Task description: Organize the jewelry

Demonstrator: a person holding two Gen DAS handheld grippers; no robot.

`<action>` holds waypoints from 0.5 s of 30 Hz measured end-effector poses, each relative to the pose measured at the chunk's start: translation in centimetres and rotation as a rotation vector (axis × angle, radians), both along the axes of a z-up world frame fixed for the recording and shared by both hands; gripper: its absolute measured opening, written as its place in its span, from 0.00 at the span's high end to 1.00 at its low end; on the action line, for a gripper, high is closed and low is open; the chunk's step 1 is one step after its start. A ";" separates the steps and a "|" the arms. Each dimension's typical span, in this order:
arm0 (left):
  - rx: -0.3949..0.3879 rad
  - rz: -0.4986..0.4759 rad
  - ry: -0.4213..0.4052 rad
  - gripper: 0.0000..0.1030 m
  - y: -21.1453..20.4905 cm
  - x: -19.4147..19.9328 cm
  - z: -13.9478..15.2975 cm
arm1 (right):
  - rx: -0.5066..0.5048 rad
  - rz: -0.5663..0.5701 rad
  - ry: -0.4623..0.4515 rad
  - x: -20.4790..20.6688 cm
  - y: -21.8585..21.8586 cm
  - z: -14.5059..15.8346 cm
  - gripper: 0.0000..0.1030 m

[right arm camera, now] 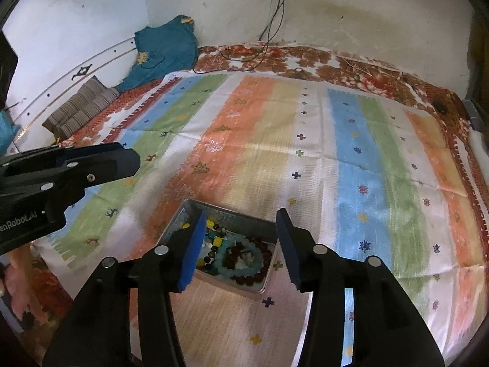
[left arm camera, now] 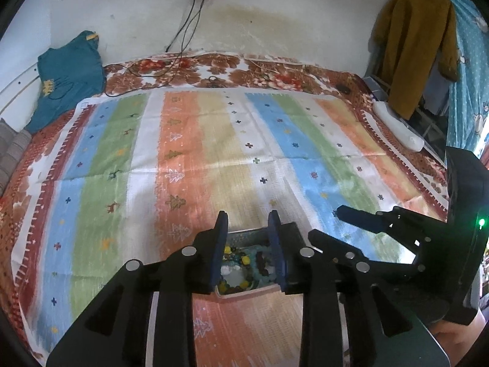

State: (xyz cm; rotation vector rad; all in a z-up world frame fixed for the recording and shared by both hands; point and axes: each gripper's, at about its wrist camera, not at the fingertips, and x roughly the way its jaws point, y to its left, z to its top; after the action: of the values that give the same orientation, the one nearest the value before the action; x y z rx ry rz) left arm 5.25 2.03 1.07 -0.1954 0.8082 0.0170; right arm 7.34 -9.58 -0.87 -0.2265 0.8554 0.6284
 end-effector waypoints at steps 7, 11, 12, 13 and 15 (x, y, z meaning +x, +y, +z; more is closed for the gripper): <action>0.026 -0.010 0.006 0.57 -0.5 -1.7 -0.2 | 0.044 0.006 -0.009 -1.6 -1.3 1.0 0.44; 0.023 -0.020 0.008 0.54 -0.5 -2.8 -0.1 | 0.045 0.011 -0.023 -2.6 -1.8 1.2 0.40; 0.023 -0.021 0.008 0.52 -0.5 -3.1 -0.1 | 0.046 0.012 -0.030 -2.9 -1.9 1.3 0.37; 0.023 -0.023 0.007 0.48 -0.5 -3.3 -0.1 | 0.048 0.015 -0.039 -3.2 -2.0 1.4 0.35; 0.025 -0.029 0.005 0.43 -0.7 -4.0 -0.2 | 0.049 0.021 -0.052 -3.8 -2.3 1.6 0.34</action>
State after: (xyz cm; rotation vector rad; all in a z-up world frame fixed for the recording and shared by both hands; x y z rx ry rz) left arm 1.30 1.35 0.91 -0.1603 0.8153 -0.0001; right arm 3.57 -11.85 0.69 -0.2071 0.7878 0.6601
